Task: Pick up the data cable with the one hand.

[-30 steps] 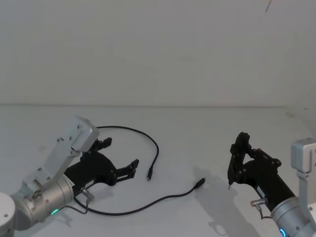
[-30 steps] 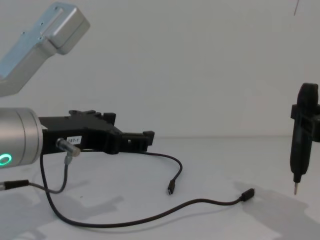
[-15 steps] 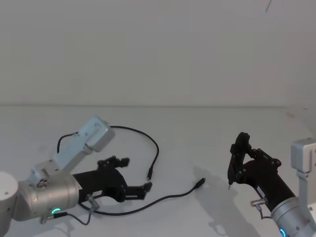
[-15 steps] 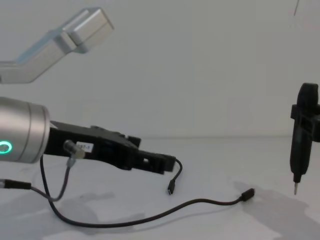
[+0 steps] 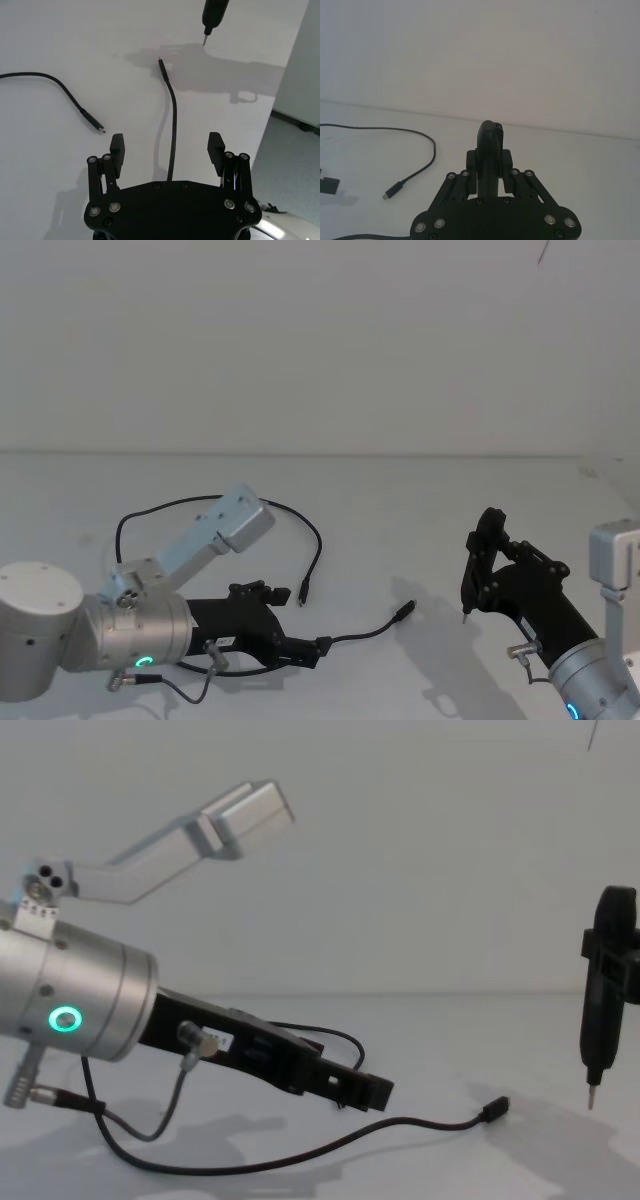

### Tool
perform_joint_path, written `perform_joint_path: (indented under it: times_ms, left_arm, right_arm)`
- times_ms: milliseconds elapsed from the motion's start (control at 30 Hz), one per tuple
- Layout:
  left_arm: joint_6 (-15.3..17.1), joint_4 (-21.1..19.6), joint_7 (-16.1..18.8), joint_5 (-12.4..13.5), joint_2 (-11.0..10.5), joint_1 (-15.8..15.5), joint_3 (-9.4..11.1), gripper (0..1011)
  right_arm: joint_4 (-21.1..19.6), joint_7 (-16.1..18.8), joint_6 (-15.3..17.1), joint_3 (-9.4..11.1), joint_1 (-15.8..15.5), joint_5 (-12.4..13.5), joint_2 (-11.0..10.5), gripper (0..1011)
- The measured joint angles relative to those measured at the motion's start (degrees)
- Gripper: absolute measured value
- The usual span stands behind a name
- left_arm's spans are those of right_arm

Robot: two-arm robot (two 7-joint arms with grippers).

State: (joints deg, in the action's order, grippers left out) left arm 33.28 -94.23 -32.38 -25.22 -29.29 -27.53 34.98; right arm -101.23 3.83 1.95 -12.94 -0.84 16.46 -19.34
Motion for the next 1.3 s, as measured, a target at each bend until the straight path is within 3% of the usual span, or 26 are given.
perform_joint_path:
  times_ms: [433,1000,1300]
  left_arm:
    - [2.0,4.7,0.0,1.0,3.1,-3.4,3.5,1001]
    - [3.7,8.3,0.9,1.2,5.8,-5.7,6.0,998]
    - [4.1,8.9,1.0,1.2,6.3,-6.1,6.5,802]
  right_arm:
    - [0.0,0.0,0.0,0.0,0.0,0.0,0.0,279]
    - [0.0,0.0,0.0,0.0,0.0,0.0,0.0,279]
    - [0.0,0.0,0.0,0.0,0.0,0.0,0.0,279]
